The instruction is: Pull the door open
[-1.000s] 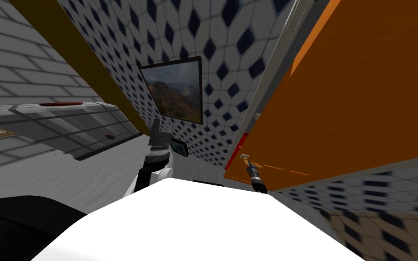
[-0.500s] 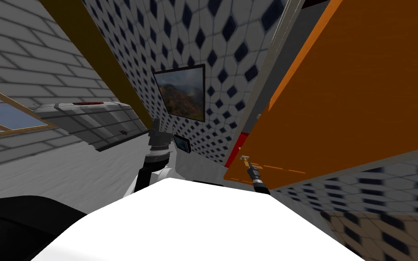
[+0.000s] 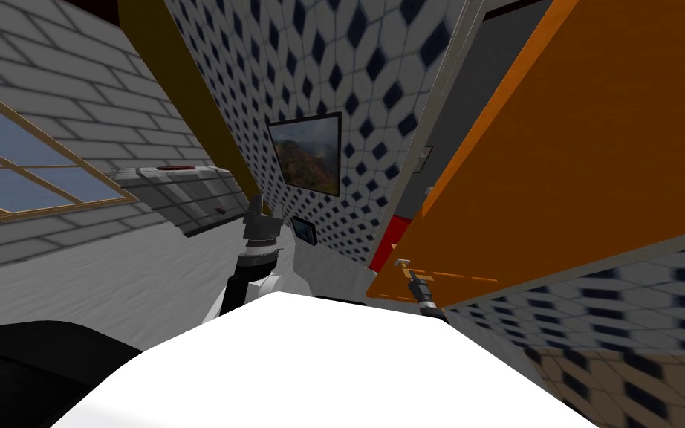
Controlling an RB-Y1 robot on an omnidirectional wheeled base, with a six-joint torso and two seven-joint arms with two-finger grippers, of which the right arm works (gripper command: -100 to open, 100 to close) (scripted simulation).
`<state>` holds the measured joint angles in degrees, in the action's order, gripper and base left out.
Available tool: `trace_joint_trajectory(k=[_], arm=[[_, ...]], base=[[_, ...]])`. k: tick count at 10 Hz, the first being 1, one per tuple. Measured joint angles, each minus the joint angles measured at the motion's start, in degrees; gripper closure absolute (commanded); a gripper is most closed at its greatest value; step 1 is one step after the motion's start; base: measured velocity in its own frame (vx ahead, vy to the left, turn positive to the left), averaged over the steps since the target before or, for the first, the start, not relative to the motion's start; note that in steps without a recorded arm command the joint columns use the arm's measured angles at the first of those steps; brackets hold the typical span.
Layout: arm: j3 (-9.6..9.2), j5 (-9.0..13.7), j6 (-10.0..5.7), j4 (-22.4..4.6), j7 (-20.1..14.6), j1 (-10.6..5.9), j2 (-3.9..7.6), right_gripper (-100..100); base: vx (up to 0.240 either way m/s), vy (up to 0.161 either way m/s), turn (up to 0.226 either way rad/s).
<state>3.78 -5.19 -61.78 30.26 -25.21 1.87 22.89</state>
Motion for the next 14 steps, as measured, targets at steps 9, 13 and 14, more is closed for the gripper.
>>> trace_joint_trajectory(k=[9, 13, 14], arm=[[-0.71, -1.5, -7.26, -3.4, -2.5, 2.11, 2.31, 100], [-0.75, -2.1, -9.92, -3.9, -3.3, 4.26, 3.01, 100], [-0.78, -2.2, -10.44, -3.9, -3.6, 4.61, 3.18, 100]], base=[[-0.183, -0.073, 0.165], [-0.191, -0.078, 0.147], [-0.081, -0.035, 0.044]])
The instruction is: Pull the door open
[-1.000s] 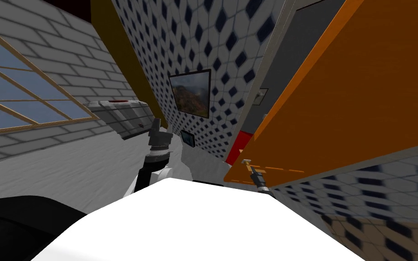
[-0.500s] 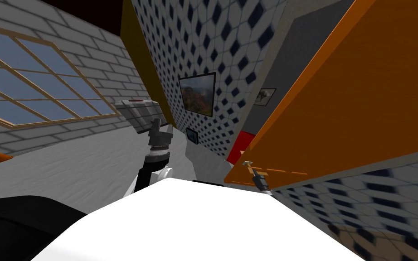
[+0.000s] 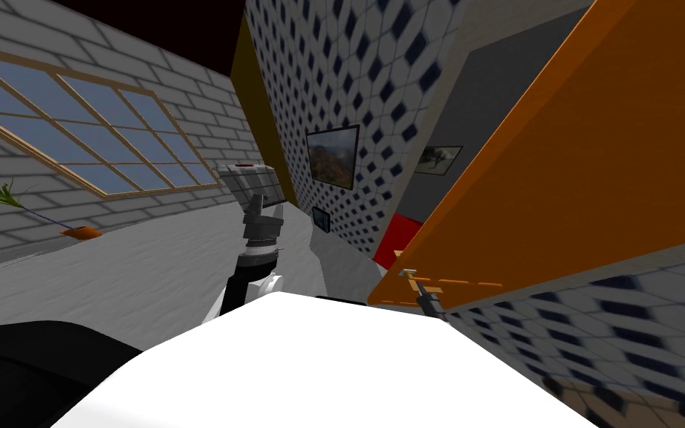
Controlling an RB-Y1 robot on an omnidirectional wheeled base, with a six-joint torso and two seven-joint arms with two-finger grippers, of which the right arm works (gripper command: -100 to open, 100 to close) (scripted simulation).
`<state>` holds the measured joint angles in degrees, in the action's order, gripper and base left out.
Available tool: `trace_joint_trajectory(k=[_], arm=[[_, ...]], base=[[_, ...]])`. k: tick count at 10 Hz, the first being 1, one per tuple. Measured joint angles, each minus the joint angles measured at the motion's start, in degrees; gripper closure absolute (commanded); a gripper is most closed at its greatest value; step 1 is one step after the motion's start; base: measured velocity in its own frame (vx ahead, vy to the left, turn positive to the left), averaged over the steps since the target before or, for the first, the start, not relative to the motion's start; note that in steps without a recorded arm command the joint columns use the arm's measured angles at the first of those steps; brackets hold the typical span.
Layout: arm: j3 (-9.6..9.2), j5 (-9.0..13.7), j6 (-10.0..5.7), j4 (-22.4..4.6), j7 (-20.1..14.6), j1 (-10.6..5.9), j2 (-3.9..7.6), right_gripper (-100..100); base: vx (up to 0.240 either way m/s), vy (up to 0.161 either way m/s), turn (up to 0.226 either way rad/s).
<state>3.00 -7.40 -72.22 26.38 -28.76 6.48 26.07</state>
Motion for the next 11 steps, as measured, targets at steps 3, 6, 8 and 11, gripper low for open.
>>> trace_joint_trajectory(k=[3, 6, 8, 11], arm=[[0.17, 0.0, -0.59, -0.3, -0.1, 0.06, 0.23, 100], [0.24, -0.1, -1.09, 0.3, -0.2, 1.03, 0.24, 100], [0.23, -0.2, -2.07, -1.2, -0.3, 0.8, 0.43, 100], [0.35, -0.4, -3.37, -1.6, -0.4, 1.14, 0.52, 100]], base=[[-0.184, -0.069, 0.178], [-0.18, -0.06, 0.131], [-0.179, -0.09, 0.206], [-0.201, -0.067, 0.154]])
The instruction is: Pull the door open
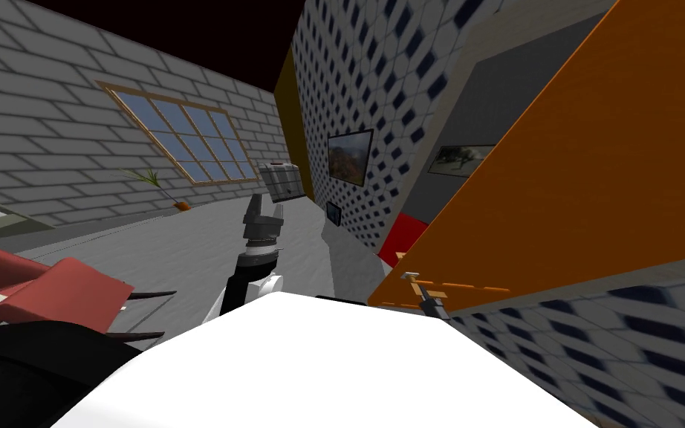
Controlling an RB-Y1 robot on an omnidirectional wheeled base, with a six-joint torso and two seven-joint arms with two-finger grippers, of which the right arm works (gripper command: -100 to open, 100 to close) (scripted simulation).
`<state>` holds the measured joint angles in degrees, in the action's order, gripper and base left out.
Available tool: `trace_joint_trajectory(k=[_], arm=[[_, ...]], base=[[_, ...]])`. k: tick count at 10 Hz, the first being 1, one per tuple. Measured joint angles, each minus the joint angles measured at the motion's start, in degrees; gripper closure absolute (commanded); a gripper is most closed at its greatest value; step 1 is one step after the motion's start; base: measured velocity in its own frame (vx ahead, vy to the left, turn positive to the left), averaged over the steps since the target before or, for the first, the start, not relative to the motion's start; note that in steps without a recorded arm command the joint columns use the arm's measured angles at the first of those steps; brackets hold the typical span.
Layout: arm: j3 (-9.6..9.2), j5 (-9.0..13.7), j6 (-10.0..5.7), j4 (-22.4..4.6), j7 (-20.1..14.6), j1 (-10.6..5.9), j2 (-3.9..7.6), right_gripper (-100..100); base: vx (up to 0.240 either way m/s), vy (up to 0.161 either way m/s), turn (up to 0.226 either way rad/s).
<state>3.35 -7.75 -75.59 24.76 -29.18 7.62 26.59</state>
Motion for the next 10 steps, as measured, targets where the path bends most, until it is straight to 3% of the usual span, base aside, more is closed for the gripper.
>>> trace_joint_trajectory(k=[3, 6, 8, 9, 10], arm=[[0.02, -0.1, -1.73, -2.8, 0.1, -0.78, 0.15, 100], [-1.06, 1.9, 1.23, -0.8, 1.2, -1.66, -0.33, 100], [-1.95, 3.3, 1.28, -3.6, 2.6, -4.22, -0.79, 100], [-2.16, 3.7, 2.25, -2.0, 2.9, -3.63, -0.94, 100], [-2.5, 4.1, 2.69, -2.4, 3.2, -4.13, -1.09, 100]], base=[[-0.139, -0.035, 0.09], [-0.209, -0.083, 0.164], [-0.165, -0.052, 0.113], [-0.103, -0.032, 0.066], [-0.083, -0.03, 0.053]])
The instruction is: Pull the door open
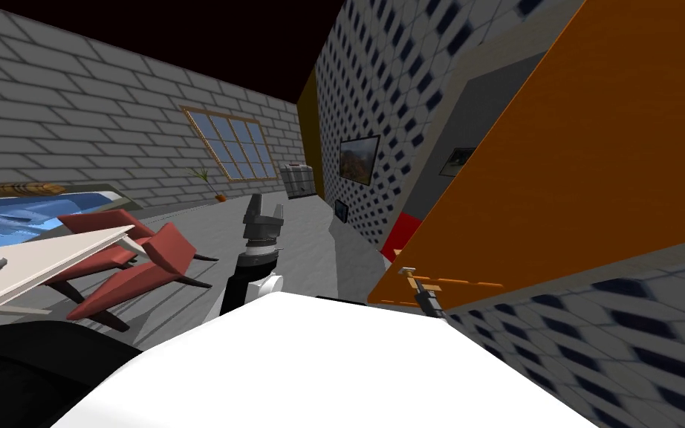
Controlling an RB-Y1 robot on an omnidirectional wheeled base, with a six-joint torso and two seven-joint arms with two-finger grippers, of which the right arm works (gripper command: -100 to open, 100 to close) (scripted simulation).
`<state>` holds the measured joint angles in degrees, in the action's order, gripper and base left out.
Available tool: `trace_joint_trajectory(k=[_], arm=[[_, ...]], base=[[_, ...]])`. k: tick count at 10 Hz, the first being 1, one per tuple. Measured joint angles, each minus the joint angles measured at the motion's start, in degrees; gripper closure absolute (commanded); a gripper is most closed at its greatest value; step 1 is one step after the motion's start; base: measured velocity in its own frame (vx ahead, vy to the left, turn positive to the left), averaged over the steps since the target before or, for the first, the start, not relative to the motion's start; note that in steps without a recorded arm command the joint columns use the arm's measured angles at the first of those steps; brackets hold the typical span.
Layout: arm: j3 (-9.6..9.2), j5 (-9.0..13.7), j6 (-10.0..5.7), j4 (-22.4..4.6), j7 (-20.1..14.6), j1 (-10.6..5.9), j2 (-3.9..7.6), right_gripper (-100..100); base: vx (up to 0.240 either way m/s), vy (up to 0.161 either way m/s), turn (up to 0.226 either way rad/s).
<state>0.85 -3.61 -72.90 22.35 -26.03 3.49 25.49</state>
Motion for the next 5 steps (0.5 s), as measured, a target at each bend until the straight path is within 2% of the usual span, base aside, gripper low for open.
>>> trace_joint_trajectory(k=[2, 3, 4, 5], arm=[[-0.3, 0.6, 1.31, 1.5, 0.4, 0.26, -0.17, 100], [-0.6, 1.3, 2.52, 2.8, 0.7, 0.44, -0.29, 100], [-0.93, 2.2, 4.16, 4.8, 1.3, 0.75, -0.5, 100], [-1.21, 2.5, 4.74, 4.7, 1.7, 0.2, -0.68, 100]], base=[[-0.091, -0.041, 0.088], [-0.179, -0.087, 0.199], [-0.131, -0.055, 0.087], [-0.05, 0.0, -0.024]])
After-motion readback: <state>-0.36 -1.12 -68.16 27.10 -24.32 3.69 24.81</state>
